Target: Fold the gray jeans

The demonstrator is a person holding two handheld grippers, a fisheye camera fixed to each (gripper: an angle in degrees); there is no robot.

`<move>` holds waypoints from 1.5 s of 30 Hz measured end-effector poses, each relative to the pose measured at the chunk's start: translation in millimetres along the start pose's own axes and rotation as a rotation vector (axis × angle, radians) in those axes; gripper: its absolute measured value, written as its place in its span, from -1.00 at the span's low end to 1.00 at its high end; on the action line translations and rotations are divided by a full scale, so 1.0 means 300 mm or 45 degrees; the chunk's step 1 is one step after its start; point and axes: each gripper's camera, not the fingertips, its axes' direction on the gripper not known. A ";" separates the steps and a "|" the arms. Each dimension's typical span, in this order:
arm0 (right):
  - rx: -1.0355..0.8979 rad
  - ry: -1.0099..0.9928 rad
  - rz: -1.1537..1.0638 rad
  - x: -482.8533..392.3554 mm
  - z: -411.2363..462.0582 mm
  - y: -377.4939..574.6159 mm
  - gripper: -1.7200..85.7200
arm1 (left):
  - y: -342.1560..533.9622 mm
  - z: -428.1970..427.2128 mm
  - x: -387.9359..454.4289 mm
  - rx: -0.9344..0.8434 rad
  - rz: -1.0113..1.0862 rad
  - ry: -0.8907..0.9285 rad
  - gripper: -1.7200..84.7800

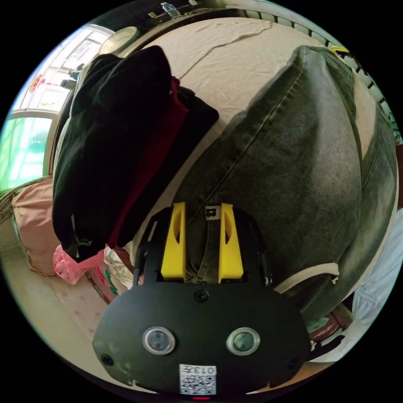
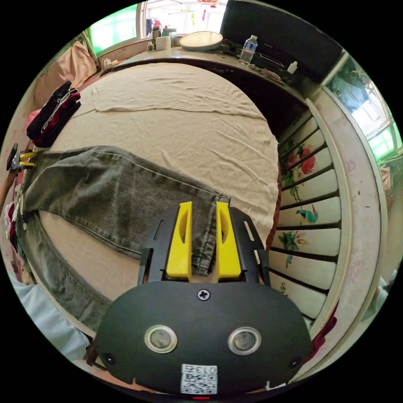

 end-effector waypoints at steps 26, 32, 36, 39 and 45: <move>0.102 0.098 -0.111 0.151 -0.092 -0.359 -0.78 | -0.104 -0.066 -0.198 0.021 -0.180 0.018 -0.87; -0.064 0.106 -0.324 0.083 0.001 -0.451 -0.74 | -0.133 0.020 -0.193 -0.035 -0.180 0.079 -0.83; -0.160 0.132 -0.440 0.044 0.057 -0.512 -0.78 | -0.172 0.078 -0.190 -0.116 -0.123 0.079 -0.83; -0.222 0.056 -0.444 0.067 0.063 -0.549 -0.83 | -0.175 0.081 -0.202 -0.119 -0.132 0.068 -0.83; -0.335 0.085 -0.532 0.007 0.080 -0.590 -0.90 | -0.116 0.074 -0.196 -0.044 -0.175 0.051 -0.83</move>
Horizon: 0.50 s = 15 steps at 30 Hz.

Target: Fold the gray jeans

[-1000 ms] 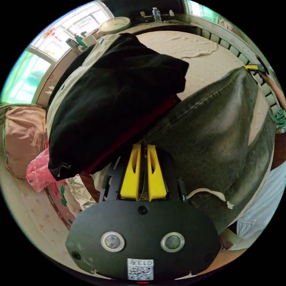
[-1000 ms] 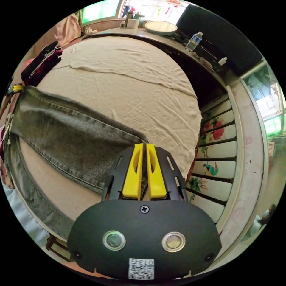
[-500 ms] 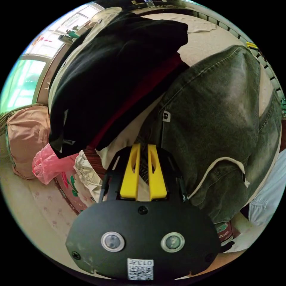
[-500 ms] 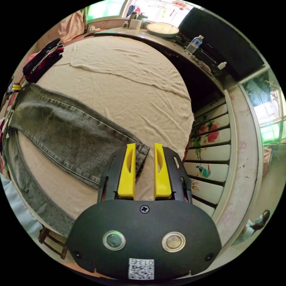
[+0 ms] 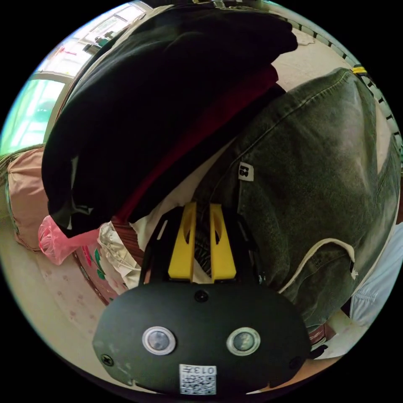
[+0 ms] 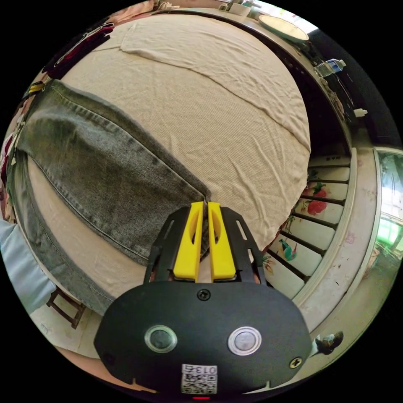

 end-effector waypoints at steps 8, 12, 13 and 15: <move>-0.025 0.027 0.046 -0.034 0.011 -0.011 -0.92 | 0.057 -0.023 0.020 -0.030 0.154 -0.094 -0.75; -0.007 0.004 0.076 -0.045 0.021 0.005 -0.92 | 0.126 -0.017 0.005 0.008 0.152 -0.066 -0.73; -0.004 -0.014 0.094 -0.046 0.025 0.010 -0.92 | 0.136 -0.013 -0.004 0.004 0.147 -0.042 -0.74; -0.001 -0.042 0.123 -0.047 0.032 0.019 -0.92 | 0.154 -0.006 -0.028 -0.004 0.142 0.057 -0.78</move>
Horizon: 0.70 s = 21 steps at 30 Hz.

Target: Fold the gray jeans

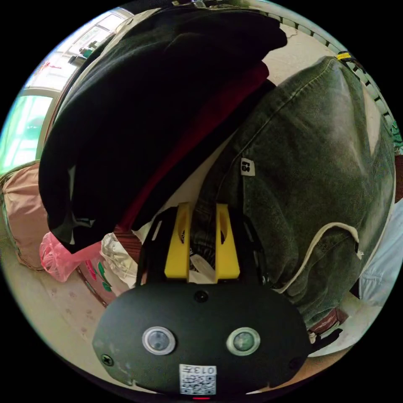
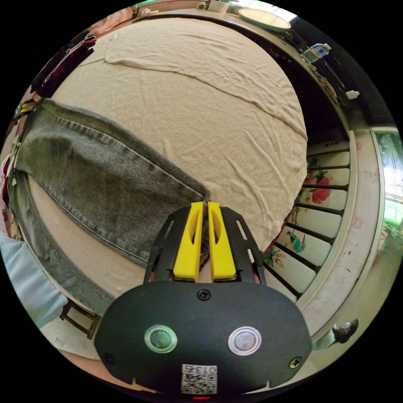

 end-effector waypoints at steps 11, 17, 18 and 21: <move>-0.056 0.134 0.056 -0.151 0.054 0.075 -0.94 | 0.203 -0.034 0.009 0.067 -0.144 -0.005 -0.91; 0.191 0.327 0.111 -0.279 -0.090 0.281 -0.94 | 0.522 -0.285 0.093 0.367 -0.181 -0.080 -0.93; 0.214 0.353 0.118 -0.298 -0.104 0.313 -0.94 | 0.595 -0.334 0.128 0.414 -0.191 -0.098 -0.93; 0.335 0.458 0.192 -0.396 -0.170 0.495 -0.94 | 0.770 -0.442 0.236 0.499 -0.186 -0.156 -0.93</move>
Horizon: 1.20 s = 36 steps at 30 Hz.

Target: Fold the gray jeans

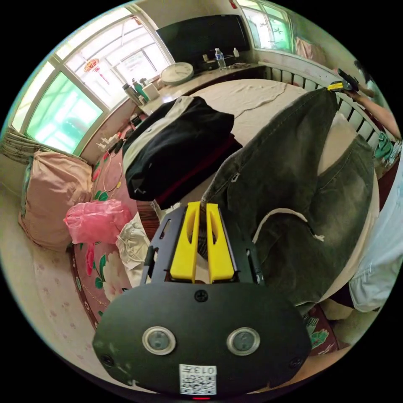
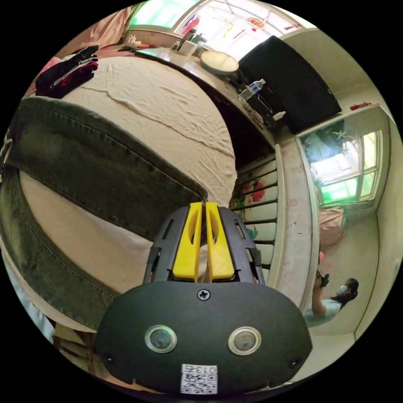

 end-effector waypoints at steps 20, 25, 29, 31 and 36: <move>-0.205 -0.026 0.566 -0.488 -0.071 1.078 -0.93 | 0.792 -0.088 0.501 -0.342 -0.047 0.387 -0.93; 0.016 0.125 0.463 -0.446 -0.202 1.065 -0.93 | 0.769 -0.233 0.473 -0.247 0.015 0.288 -0.93; 0.200 0.350 0.520 -0.484 -0.274 1.167 -0.92 | 0.813 -0.311 0.504 -0.193 -0.037 0.226 -0.93; 0.127 0.314 0.552 -0.520 -0.199 1.233 -0.91 | 0.859 -0.260 0.554 -0.257 -0.035 0.288 -0.93; -0.310 0.000 0.567 -0.628 0.074 1.434 -0.91 | 0.886 -0.120 0.667 -0.451 0.064 0.341 -0.92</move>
